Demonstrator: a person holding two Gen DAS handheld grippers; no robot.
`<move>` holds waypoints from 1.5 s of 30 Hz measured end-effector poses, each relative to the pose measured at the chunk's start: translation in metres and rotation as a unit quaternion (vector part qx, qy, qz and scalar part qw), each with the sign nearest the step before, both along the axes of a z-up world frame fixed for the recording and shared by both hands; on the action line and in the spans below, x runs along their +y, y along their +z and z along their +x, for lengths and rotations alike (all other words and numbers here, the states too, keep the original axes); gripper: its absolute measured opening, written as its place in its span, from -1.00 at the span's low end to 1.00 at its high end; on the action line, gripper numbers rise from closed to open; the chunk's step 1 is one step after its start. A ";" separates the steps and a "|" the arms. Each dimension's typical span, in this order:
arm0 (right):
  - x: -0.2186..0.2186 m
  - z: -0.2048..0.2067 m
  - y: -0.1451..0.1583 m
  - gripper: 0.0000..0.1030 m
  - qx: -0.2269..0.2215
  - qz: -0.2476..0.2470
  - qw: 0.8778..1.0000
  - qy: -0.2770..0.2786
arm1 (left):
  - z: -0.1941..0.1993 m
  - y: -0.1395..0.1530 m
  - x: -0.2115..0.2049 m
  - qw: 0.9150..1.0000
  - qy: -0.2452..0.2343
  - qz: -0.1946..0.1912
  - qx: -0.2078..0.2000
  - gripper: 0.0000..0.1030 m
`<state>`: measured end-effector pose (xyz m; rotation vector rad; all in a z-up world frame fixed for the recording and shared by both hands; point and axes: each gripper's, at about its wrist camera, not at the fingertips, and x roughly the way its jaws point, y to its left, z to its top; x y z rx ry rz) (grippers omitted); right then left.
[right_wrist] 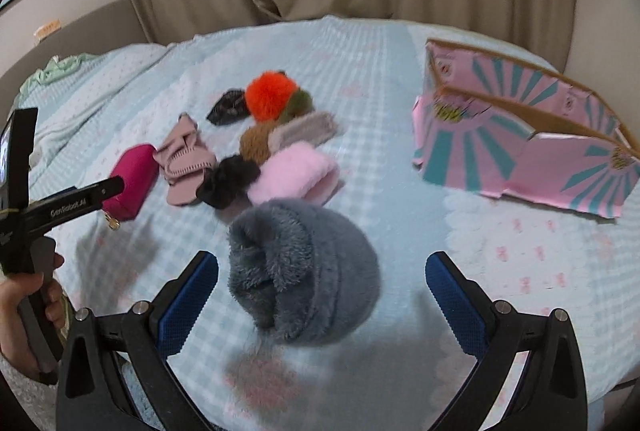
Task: Organize soft objects
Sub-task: 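Grasp the magenta pouch with the left tool while the right tool grasps the grey hat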
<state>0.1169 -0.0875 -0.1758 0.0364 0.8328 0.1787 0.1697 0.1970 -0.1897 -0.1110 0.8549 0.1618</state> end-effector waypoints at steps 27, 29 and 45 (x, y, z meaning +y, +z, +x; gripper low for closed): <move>0.016 0.026 -0.025 0.10 -0.003 -0.008 1.000 0.010 | 0.058 -0.037 0.023 0.999 -0.022 -0.014 0.028 0.05; 0.016 0.025 -0.023 0.05 -0.004 -0.006 1.000 0.011 | 0.056 -0.036 0.023 0.999 -0.021 -0.015 0.027 0.03; 0.008 -0.002 0.021 -0.02 -0.051 0.017 0.998 0.019 | 0.016 0.016 0.005 1.000 -0.026 -0.005 -0.009 0.00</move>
